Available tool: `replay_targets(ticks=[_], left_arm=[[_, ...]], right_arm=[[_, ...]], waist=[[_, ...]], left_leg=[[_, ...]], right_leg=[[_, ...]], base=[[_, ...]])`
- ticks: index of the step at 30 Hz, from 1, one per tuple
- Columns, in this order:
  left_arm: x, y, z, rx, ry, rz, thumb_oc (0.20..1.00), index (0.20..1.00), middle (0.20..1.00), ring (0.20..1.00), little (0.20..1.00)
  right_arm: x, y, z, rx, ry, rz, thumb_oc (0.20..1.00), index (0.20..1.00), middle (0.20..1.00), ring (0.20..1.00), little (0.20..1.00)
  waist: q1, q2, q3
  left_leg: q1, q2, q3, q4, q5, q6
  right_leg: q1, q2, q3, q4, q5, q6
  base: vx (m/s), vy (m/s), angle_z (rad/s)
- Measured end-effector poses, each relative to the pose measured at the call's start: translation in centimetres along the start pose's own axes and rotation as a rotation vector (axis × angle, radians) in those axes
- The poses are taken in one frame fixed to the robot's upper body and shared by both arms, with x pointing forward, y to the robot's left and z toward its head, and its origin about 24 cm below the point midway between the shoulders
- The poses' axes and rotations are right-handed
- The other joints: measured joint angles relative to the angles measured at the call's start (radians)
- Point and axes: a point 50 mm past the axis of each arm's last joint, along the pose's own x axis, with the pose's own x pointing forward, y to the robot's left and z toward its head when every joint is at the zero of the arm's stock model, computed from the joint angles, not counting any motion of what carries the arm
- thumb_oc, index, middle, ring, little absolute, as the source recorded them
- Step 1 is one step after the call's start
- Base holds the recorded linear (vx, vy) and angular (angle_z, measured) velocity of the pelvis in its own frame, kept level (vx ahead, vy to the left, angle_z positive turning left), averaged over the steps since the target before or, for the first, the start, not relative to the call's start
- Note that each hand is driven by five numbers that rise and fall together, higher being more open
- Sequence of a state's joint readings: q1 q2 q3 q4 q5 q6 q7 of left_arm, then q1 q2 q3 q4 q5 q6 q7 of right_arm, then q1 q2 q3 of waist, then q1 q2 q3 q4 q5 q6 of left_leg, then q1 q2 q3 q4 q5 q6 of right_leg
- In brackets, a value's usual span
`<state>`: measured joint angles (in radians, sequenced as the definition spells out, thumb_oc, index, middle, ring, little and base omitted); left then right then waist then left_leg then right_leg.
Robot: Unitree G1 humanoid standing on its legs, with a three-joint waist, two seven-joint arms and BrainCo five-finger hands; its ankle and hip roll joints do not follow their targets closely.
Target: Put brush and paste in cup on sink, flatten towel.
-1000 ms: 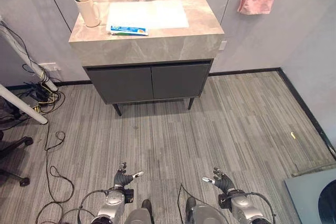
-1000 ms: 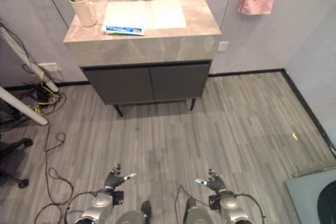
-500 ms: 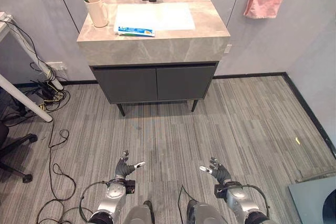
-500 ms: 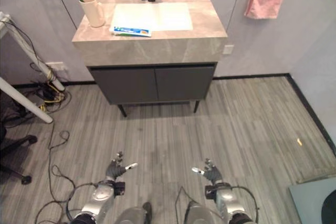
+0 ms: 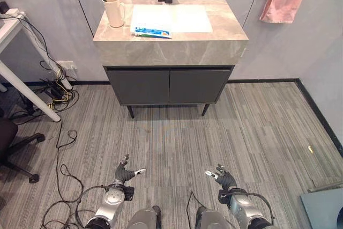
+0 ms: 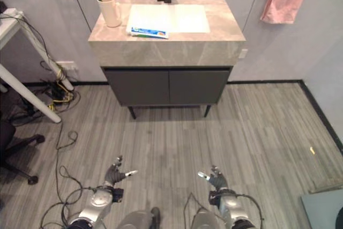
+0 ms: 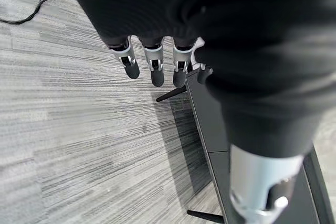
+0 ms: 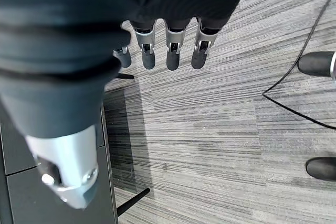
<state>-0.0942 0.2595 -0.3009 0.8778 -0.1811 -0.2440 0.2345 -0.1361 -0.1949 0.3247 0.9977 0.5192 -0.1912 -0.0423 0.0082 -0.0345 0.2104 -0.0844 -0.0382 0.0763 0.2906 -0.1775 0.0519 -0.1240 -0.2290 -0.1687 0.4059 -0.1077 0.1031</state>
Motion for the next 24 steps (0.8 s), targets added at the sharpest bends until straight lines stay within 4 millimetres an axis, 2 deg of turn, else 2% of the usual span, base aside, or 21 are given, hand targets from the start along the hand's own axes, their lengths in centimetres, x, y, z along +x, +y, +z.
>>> replay_targets(ticks=[2,4,5,7,8,9,10,11,12,13,15,17,20,21,22,23,24], left_arm=[[-0.3,0.0,-0.6,0.014,0.02,-0.005,1.0,1.0,1.0,1.0,1.0],[-0.3,0.0,-0.7,0.019,0.024,-0.008,1.0,1.0,1.0,1.0,1.0],[-0.4,0.1,-1.0,0.031,0.034,-0.013,1.0,1.0,1.0,1.0,1.0],[-0.6,0.0,-1.3,0.036,0.048,-0.016,1.0,1.0,1.0,1.0,1.0],[-0.6,0.2,-1.5,0.043,0.057,-0.013,1.0,1.0,1.0,1.0,1.0],[-0.6,0.4,-1.5,0.041,0.061,-0.005,1.0,1.0,1.0,1.0,1.0],[-0.5,0.7,-1.5,0.022,0.068,0.015,1.0,1.0,1.0,1.0,1.0],[-0.4,0.8,-1.4,0.022,0.065,0.02,1.0,1.0,1.0,1.0,1.0],[-0.2,0.8,-1.0,0.018,0.057,0.022,1.0,1.0,1.0,1.0,1.0],[0.0,0.8,-0.9,0.017,0.056,0.022,1.0,1.0,1.0,1.0,1.0],[0.2,0.5,-0.9,0.013,0.068,0.02,1.0,1.0,1.0,1.0,1.0],[0.1,0.4,-1.0,0.007,0.075,0.02,1.0,1.0,1.0,1.0,1.0],[0.0,0.2,-1.1,0.004,0.079,0.023,1.0,1.0,1.0,1.0,1.0],[0.0,0.0,-1.2,0.004,0.083,0.019,1.0,1.0,1.0,1.0,1.0],[-0.1,-0.3,-1.3,-0.002,0.091,0.015,1.0,1.0,1.0,1.0,1.0],[-0.2,-1.0,-1.4,-0.019,0.097,0.003,1.0,1.0,1.0,1.0,1.0],[-0.3,-1.6,-1.4,-0.028,0.098,-0.009,1.0,1.0,1.0,1.0,1.0]], right_arm=[[-0.1,0.0,-0.3,0.0,0.009,0.001,1.0,1.0,1.0,1.0,1.0],[-0.1,0.0,-0.2,-0.005,0.004,0.001,1.0,1.0,1.0,1.0,1.0],[-0.2,0.0,-0.3,-0.012,0.007,0.006,1.0,1.0,1.0,1.0,1.0],[-0.3,0.0,-0.2,-0.031,-0.001,0.015,1.0,1.0,1.0,1.0,1.0],[-0.4,0.1,-0.2,-0.028,-0.007,0.021,1.0,1.0,1.0,1.0,1.0],[-0.5,0.3,-0.1,-0.027,-0.016,0.03,1.0,1.0,1.0,1.0,1.0],[-0.6,0.4,0.2,-0.029,-0.037,0.04,1.0,1.0,1.0,1.0,1.0],[-0.7,0.4,0.4,-0.035,-0.05,0.045,1.0,1.0,1.0,1.0,1.0],[-0.8,0.3,0.3,-0.034,-0.052,0.043,1.0,1.0,1.0,1.0,1.0],[-0.9,0.2,0.2,-0.035,-0.047,0.04,1.0,1.0,1.0,1.0,1.0],[-1.1,-0.1,-0.6,-0.034,-0.025,0.024,1.0,1.0,1.0,1.0,1.0],[-1.2,-0.3,-1.0,-0.036,-0.009,0.004,1.0,1.0,1.0,1.0,1.0],[-1.3,-0.5,-1.4,-0.054,0.004,0.0,1.0,1.0,1.0,1.0,1.0],[-1.5,-0.6,-1.7,-0.056,0.015,-0.004,1.0,1.0,1.0,1.0,1.0],[-1.5,-0.8,-1.7,-0.058,0.016,-0.008,1.0,1.0,1.0,1.0,1.0],[-1.6,-1.3,-1.7,-0.067,0.018,-0.017,1.0,1.0,1.0,1.0,1.0],[-1.5,-1.7,-1.5,-0.078,0.013,-0.025,1.0,1.0,1.0,1.0,1.0]], waist=[[0.001,0.003,-0.001],[0.0,0.003,0.003],[-0.002,0.003,0.002],[-0.007,0.021,0.015],[-0.016,0.024,0.017],[-0.02,0.02,0.016],[-0.026,0.019,0.016],[-0.036,0.016,0.015],[-0.053,0.005,0.012],[-0.054,-0.001,0.011],[-0.065,-0.027,-0.002],[-0.081,-0.03,-0.003],[-0.079,-0.043,-0.019],[-0.079,-0.045,-0.033],[-0.081,-0.03,-0.042],[-0.104,0.002,-0.061],[-0.105,0.025,-0.073]], left_leg=[[0.038,-0.001,0.006,-0.049,0.018,0.015],[0.047,0.002,0.012,-0.063,0.024,0.021],[0.061,-0.007,0.008,-0.068,0.026,0.039],[0.096,-0.003,-0.008,-0.097,0.035,0.057],[0.106,-0.001,-0.013,-0.112,0.04,0.059],[0.117,-0.002,-0.014,-0.131,0.045,0.068],[0.125,-0.001,-0.017,-0.15,0.047,0.072],[0.122,0.0,-0.024,-0.16,0.049,0.072],[0.118,-0.01,-0.039,-0.166,0.05,0.071],[0.12,-0.018,-0.041,-0.173,0.052,0.07],[0.138,-0.044,-0.052,-0.196,0.047,0.059],[0.177,-0.046,-0.069,-0.219,0.04,0.045],[0.255,-0.042,-0.095,-0.275,0.009,0.012],[0.264,-0.032,-0.111,-0.278,-0.018,-0.004],[0.265,-0.015,-0.122,-0.276,-0.029,-0.019],[0.265,0.023,-0.138,-0.281,-0.04,-0.039],[0.28,0.051,-0.132,-0.292,-0.044,-0.059]], right_leg=[[-0.04,-0.002,0.028,0.082,0.05,-0.014],[-0.082,-0.004,0.043,0.153,0.085,-0.007],[-0.136,-0.014,0.053,0.244,0.141,-0.012],[-0.174,0.001,0.082,0.315,0.197,0.009],[-0.188,0.021,0.104,0.328,0.178,0.029],[-0.204,0.036,0.106,0.328,0.167,0.035],[-0.231,0.088,0.112,0.285,0.146,0.046],[-0.237,0.126,0.127,0.184,0.141,0.049],[-0.24,0.139,0.128,0.068,0.146,0.051],[-0.244,0.139,0.127,0.018,0.148,0.052],[-0.249,0.119,0.122,-0.219,0.183,0.053],[-0.225,0.093,0.073,-0.373,0.214,0.055],[-0.18,0.073,0.07,-0.379,0.213,0.06],[-0.16,0.078,0.076,-0.389,0.257,0.05],[-0.159,0.09,0.074,-0.38,0.276,0.051],[-0.155,0.123,0.067,-0.369,0.286,0.037],[-0.156,0.149,0.056,-0.352,0.306,0.007]], base=[[0.0,0.181,-0.05],[0.05,0.15,-0.02],[0.09,0.103,0.02],[0.1,0.034,0.05],[0.12,0.018,0.08],[0.18,-0.024,0.06],[0.21,-0.052,0.05],[0.27,-0.087,0.25],[0.18,-0.056,0.35],[0.29,-0.106,0.35],[0.34,-0.123,0.23],[0.33,-0.105,0.25],[0.46,-0.136,0.23],[0.42,-0.151,0.32],[0.29,-0.092,0.47],[0.31,-0.093,0.51],[0.44,-0.133,0.35]])
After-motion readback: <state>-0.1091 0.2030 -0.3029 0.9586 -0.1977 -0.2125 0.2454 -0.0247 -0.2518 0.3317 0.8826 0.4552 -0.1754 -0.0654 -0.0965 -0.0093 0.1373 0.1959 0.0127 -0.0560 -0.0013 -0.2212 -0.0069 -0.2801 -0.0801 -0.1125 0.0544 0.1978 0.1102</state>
